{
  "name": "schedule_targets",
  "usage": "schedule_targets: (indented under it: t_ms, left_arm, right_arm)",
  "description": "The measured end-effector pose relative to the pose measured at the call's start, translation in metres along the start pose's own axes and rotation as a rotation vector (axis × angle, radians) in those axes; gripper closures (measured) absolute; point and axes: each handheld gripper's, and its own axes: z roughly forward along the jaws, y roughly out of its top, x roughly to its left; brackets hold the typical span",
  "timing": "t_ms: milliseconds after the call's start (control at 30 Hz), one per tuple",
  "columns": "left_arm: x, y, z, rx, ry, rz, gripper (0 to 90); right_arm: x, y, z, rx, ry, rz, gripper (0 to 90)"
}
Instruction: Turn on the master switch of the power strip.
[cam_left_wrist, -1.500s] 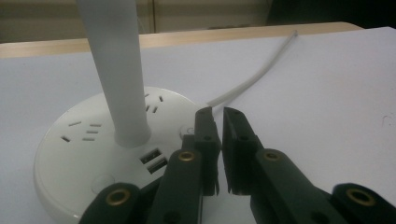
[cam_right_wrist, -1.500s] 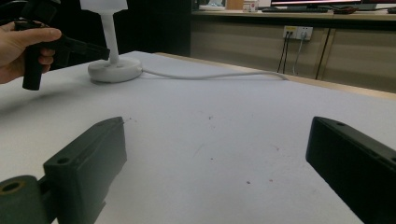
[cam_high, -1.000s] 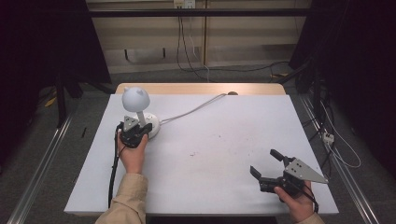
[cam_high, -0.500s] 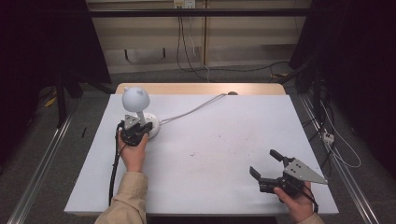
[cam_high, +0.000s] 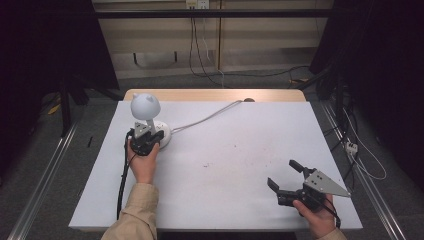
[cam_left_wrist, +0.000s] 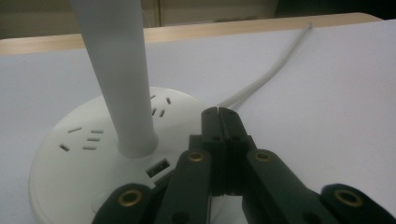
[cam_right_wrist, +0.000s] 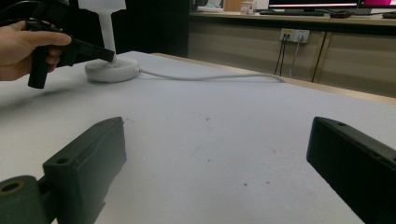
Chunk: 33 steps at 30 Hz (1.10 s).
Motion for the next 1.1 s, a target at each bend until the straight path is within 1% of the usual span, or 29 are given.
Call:
schedule_targets:
  t_ms: [100,133,200,233,367,433,500,600,700,733,767,800,833,867,900,933,967,1000,1033,1067,1100]
  left_arm:
    - [0.000,0.001,0.001,0.002,0.003,-0.004,90.0]
    - [0.000,0.001,0.001,0.010,0.004,0.002,90.0]
    - [-0.001,0.001,0.002,0.008,0.001,-0.004,90.0]
    - [-0.002,0.001,0.003,0.008,0.009,-0.001,90.0]
    - [-0.003,0.001,0.004,0.003,0.011,-0.005,90.0]
    - [-0.002,0.001,0.004,0.011,0.020,0.001,90.0]
    - [-0.002,0.000,0.006,0.005,0.021,-0.013,90.0]
    - [-0.001,0.000,0.007,0.005,0.030,-0.017,90.0]
    - [-0.001,0.000,0.008,0.002,0.036,-0.010,90.0]
    - [-0.002,0.000,0.009,-0.004,0.036,-0.021,90.0]
    - [-0.001,0.000,0.009,0.012,0.034,-0.006,90.0]
    - [-0.001,-0.001,0.010,0.004,0.034,-0.016,90.0]
    - [-0.001,-0.001,0.010,0.018,0.040,-0.002,90.0]
    - [-0.002,-0.002,0.012,0.007,0.042,-0.023,90.0]
    - [-0.002,-0.002,0.012,0.005,0.041,-0.023,90.0]
    - [-0.001,-0.002,0.012,0.020,0.049,0.003,90.0]
    - [-0.002,-0.002,0.012,0.007,0.054,-0.004,90.0]
    - [-0.001,-0.002,0.012,-0.002,0.047,-0.011,90.0]
    - [0.000,-0.001,0.012,0.006,0.052,-0.001,90.0]
    - [0.000,-0.001,0.012,0.005,0.056,-0.001,90.0]
    - [0.000,-0.001,0.012,0.003,0.049,-0.004,90.0]
  right_arm:
    - [0.000,0.000,0.000,-0.001,0.000,0.001,4.2]
    - [0.000,0.000,0.000,-0.001,0.000,-0.001,4.1]
    - [0.000,0.000,0.000,-0.001,0.001,-0.001,4.1]
    - [0.000,0.000,0.000,-0.001,0.003,-0.001,4.1]
    - [-0.001,0.000,0.000,-0.001,0.004,-0.001,4.1]
    - [-0.001,0.000,0.000,0.002,0.003,0.001,4.1]
    - [0.000,0.000,0.000,-0.001,0.002,0.000,4.1]
    - [0.000,0.001,-0.001,-0.003,-0.001,0.000,4.1]
    - [0.001,0.001,-0.001,-0.002,0.001,0.001,4.1]
    - [0.001,0.001,0.000,-0.004,0.002,-0.002,4.1]
    - [0.001,0.001,0.000,-0.003,0.003,-0.003,4.1]
    - [0.001,0.001,0.000,-0.003,0.003,-0.003,4.1]
    - [0.001,0.001,0.000,-0.003,0.003,-0.002,4.1]
    - [0.001,0.001,0.000,-0.002,0.003,-0.001,4.1]
    - [0.001,0.001,0.000,-0.002,0.002,-0.003,4.1]
    - [0.001,0.001,0.000,-0.002,0.003,-0.004,4.1]
    - [0.001,0.001,0.000,-0.003,0.004,-0.005,4.1]
    - [0.001,0.001,0.000,-0.003,0.005,-0.005,4.1]
    - [0.001,0.001,0.000,-0.003,0.004,-0.006,4.1]
    - [0.001,0.001,0.000,-0.002,0.004,-0.006,4.1]
    - [0.000,0.001,0.000,-0.001,0.005,-0.005,4.1]
